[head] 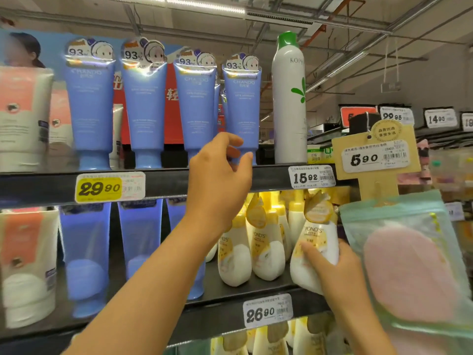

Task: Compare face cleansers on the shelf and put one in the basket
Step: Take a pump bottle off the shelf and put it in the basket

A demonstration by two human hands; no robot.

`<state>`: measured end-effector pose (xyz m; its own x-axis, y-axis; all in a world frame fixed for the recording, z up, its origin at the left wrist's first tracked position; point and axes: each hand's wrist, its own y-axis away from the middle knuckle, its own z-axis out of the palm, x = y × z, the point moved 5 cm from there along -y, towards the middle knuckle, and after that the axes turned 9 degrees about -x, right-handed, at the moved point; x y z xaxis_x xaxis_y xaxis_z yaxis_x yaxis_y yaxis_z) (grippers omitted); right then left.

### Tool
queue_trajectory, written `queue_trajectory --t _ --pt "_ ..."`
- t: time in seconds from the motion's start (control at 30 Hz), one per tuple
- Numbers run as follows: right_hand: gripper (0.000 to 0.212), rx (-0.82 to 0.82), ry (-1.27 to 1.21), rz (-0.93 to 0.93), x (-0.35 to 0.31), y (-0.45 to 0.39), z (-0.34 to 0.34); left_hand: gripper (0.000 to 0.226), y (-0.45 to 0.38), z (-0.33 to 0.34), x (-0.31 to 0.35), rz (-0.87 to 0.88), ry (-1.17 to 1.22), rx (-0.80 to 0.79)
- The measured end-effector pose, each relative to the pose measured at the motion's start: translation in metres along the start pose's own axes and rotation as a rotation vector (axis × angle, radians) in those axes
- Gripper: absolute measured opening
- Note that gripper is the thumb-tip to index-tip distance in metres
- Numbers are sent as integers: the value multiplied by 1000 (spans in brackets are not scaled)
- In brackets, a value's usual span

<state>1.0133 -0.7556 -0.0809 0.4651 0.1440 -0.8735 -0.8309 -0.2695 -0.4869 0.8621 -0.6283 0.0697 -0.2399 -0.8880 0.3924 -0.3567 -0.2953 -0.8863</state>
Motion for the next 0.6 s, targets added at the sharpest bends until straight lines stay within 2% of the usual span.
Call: queue_trajectory --t 0.07,0.2,0.33,0.5,0.6 --pt "15 -35 -44 13 -2 9 0 12 23 2 -7 -54 58 -25" --pt "23 -113 -109 75 0 38 6 7 88 7 -30 -237 169 -125" --pt "24 -191 -233 134 5 82 17 8 152 5 -56 -505 372 -179" --pt "46 -258 -387 172 5 134 39 6 222 2 -71 -823 651 -241" --pt "43 -268 -398 175 8 160 52 28 256 -3 -72 -954 855 -312"
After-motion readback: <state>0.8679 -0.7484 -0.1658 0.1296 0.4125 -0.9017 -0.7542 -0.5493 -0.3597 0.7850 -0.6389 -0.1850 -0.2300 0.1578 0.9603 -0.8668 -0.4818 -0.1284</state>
